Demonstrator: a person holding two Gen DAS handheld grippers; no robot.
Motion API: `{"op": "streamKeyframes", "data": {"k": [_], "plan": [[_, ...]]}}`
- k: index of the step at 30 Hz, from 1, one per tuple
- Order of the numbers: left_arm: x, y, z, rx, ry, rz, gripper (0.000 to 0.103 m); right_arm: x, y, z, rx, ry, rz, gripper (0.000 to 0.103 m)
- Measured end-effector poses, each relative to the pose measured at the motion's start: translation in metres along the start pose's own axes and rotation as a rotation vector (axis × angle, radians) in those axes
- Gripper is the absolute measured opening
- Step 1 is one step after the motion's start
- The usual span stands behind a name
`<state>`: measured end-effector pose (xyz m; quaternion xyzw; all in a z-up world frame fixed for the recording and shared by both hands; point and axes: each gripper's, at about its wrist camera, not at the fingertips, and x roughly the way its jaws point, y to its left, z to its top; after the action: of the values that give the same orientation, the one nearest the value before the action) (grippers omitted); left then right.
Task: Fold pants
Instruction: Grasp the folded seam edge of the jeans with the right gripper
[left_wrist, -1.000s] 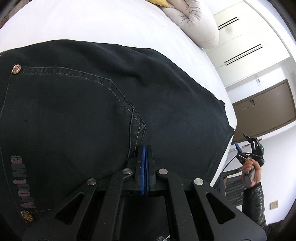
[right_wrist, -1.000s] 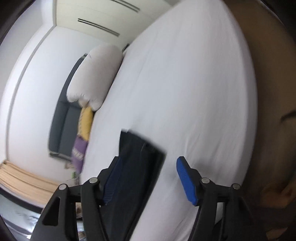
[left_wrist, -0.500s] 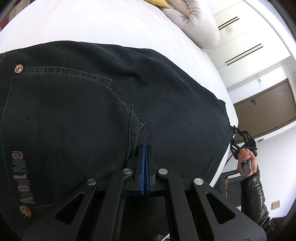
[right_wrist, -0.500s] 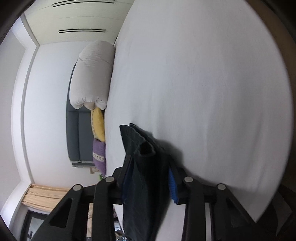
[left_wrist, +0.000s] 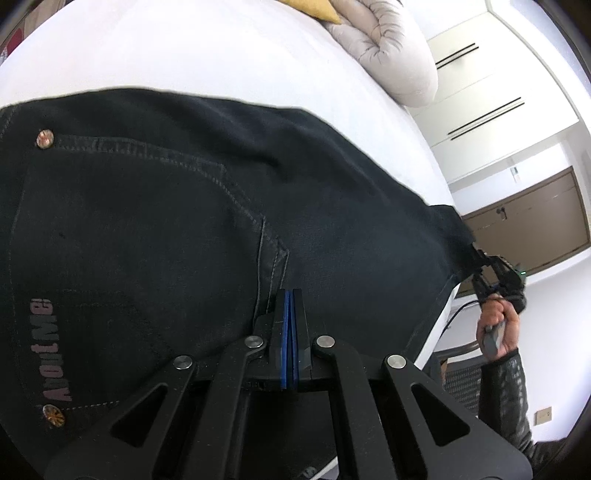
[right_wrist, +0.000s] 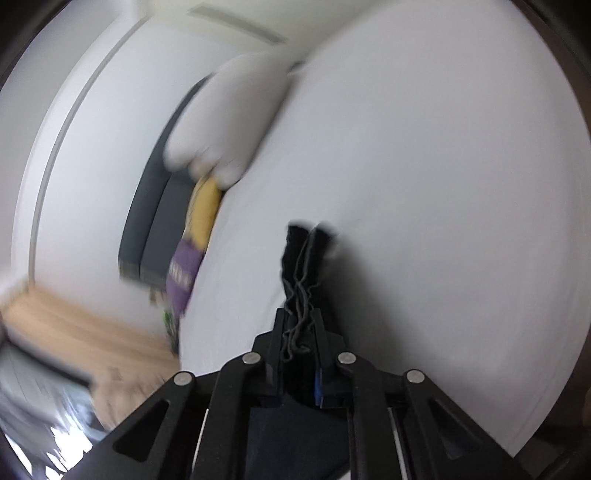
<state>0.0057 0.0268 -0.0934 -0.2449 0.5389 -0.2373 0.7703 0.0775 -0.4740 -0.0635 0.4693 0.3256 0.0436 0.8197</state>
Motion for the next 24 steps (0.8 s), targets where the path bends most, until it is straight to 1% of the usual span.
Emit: {"op": "streamKeyframes", "data": {"k": [2,3,5,7,8,9,10,11,14,17,19,21,22,23,24], "plan": [[-0.006,0.001,0.004,-0.019,-0.016,-0.021,0.0,0.008,0.053,-0.029,-0.2,0.054,-0.016,0.012],[-0.009,0.001,0.007,-0.031,-0.023,-0.04,0.0,0.015,0.081,-0.051,-0.327,0.092,-0.04,0.012],[-0.011,-0.001,0.012,-0.052,-0.029,-0.07,0.0,0.033,0.127,-0.109,-0.609,0.167,-0.109,0.012],[-0.01,-0.003,0.015,-0.064,-0.03,-0.094,0.0,0.059,0.149,-0.171,-0.806,0.277,-0.142,0.012],[-0.008,-0.003,0.018,-0.072,-0.024,-0.108,0.0,0.069,0.151,-0.19,-0.858,0.308,-0.158,0.012],[-0.005,-0.005,0.02,-0.079,-0.018,-0.117,0.0,0.081,0.15,-0.212,-0.923,0.334,-0.204,0.012],[-0.003,-0.006,0.022,-0.081,-0.011,-0.125,0.0,0.089,0.148,-0.226,-0.966,0.343,-0.24,0.013],[0.001,-0.01,0.025,-0.078,-0.002,-0.138,0.0,0.094,0.146,-0.239,-1.012,0.329,-0.276,0.013],[0.014,-0.02,0.032,-0.066,0.03,-0.156,0.0,0.094,0.152,-0.248,-1.068,0.287,-0.305,0.012],[0.032,-0.032,0.039,-0.07,0.074,-0.195,0.0,0.085,0.166,-0.253,-1.126,0.223,-0.323,0.012],[0.041,-0.041,0.044,-0.067,0.096,-0.226,0.001,0.077,0.177,-0.258,-1.156,0.191,-0.32,0.012],[0.047,-0.049,0.05,-0.064,0.125,-0.25,0.01,0.071,0.189,-0.266,-1.188,0.165,-0.306,0.012],[0.047,-0.051,0.052,-0.066,0.134,-0.258,0.023,0.069,0.194,-0.271,-1.2,0.159,-0.298,0.012],[0.049,-0.052,0.055,-0.074,0.143,-0.273,0.044,0.067,0.199,-0.276,-1.211,0.157,-0.288,0.012],[0.049,-0.051,0.057,-0.085,0.146,-0.288,0.059,0.067,0.204,-0.282,-1.225,0.157,-0.277,0.012]]}}
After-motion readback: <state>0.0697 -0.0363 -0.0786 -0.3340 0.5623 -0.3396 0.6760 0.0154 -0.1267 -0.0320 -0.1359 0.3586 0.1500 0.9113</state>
